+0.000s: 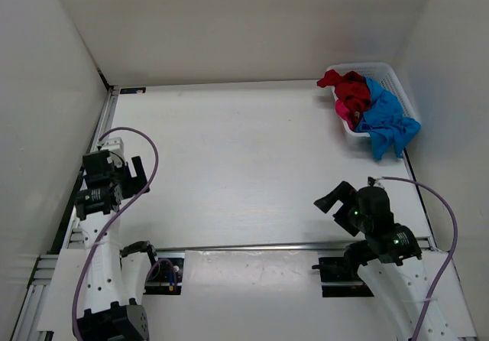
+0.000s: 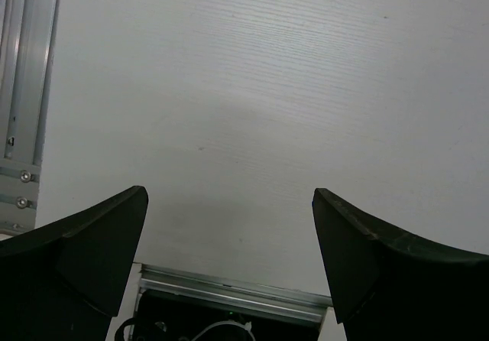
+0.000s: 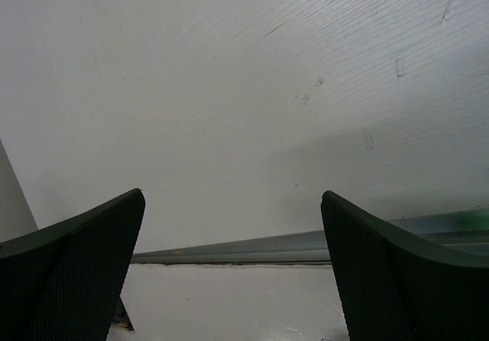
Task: Fold and stack the t-shirts
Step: Grab crumpled tshirt from bin with the right arm
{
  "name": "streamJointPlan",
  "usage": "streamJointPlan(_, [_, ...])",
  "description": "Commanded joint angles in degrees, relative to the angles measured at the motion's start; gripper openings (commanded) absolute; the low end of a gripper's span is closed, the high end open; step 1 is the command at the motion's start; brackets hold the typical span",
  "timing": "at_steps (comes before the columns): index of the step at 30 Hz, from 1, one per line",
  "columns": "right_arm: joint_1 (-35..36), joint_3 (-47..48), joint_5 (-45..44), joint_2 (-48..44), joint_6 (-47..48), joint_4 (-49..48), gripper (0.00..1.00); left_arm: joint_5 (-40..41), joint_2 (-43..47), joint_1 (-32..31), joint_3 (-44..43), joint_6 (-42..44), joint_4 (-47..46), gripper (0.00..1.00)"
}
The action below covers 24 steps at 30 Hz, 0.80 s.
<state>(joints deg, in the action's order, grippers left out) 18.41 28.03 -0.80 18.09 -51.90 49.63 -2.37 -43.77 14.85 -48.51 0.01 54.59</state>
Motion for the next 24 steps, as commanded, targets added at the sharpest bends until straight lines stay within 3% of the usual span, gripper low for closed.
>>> streamJointPlan(1, [0.3, 1.3, -1.7, 0.7, 3.7, -0.8, 1.00, 2.5, 0.8, -0.3, -4.2, 0.0, 1.0, 1.00])
streamJointPlan(4, [0.3, 7.5, -4.4, 5.9, 13.4, -1.5, 1.00, 6.7, 0.1, -0.3, -8.3, 0.0, 1.9, 1.00])
streamJointPlan(5, [0.3, 9.6, -9.4, 7.8, 14.4, -1.5, 1.00, 6.7, -0.4, -0.3, -10.4, 0.0, 2.4, 1.00])
streamJointPlan(11, [-0.7, 39.4, -27.6, 32.2, 27.5, -0.8, 1.00, 3.8, -4.0, -0.3, -19.0, 0.0, 2.5, 1.00])
streamJointPlan(13, [-5.5, 53.2, -25.9, 43.2, 30.3, -1.3, 1.00, 2.4, -5.5, -0.3, -21.9, 0.0, 2.5, 1.00])
streamJointPlan(17, [-18.7, 75.3, -4.9, 62.9, 29.8, 0.8, 1.00, 0.2, -8.3, -0.3, -26.1, 0.0, 1.9, 1.00])
streamJointPlan(19, [-22.6, 85.9, -3.3, 74.3, 29.1, 1.4, 0.95, 0.2, -8.9, -0.3, -26.8, 0.0, 1.9, 1.00])
streamJointPlan(24, [-26.2, 100.4, -7.2, 95.1, 26.7, -0.1, 0.78, -0.4, -9.4, -0.3, -24.0, 0.0, 1.9, 1.00])
